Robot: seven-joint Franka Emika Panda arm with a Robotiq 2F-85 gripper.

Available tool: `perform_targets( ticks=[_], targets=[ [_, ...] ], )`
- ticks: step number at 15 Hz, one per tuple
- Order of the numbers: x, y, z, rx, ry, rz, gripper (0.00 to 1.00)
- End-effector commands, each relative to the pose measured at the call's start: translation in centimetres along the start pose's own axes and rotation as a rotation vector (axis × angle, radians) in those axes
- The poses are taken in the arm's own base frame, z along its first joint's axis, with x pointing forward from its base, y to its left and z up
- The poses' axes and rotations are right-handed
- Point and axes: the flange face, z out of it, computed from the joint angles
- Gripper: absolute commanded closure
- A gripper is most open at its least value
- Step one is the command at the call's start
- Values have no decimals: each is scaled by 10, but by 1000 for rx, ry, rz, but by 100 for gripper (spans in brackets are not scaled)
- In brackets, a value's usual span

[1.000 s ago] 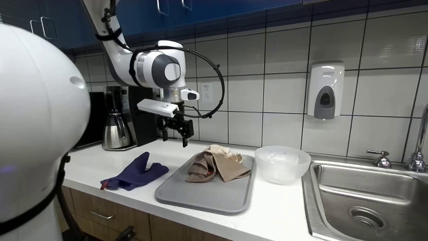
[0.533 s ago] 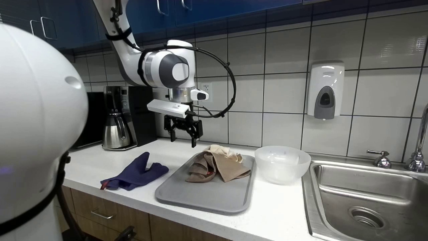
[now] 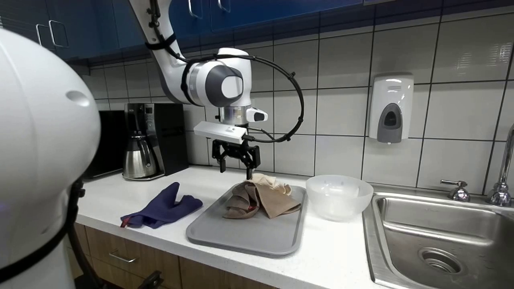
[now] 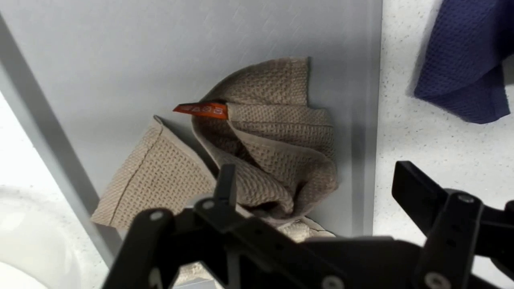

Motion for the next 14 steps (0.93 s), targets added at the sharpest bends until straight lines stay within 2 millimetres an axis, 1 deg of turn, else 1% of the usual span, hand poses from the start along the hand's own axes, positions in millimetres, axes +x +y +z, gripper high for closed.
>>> perform_targets(
  ticks=[1, 4, 6, 9, 14],
  targets=[
    [9, 21, 6, -6, 2, 2, 0],
    [13, 33, 14, -15, -7, 10, 0],
    [17, 38, 21, -24, -10, 7, 0],
    [24, 40, 32, -32, -10, 4, 0],
    [36, 38, 46, -32, -14, -3, 0]
  ],
)
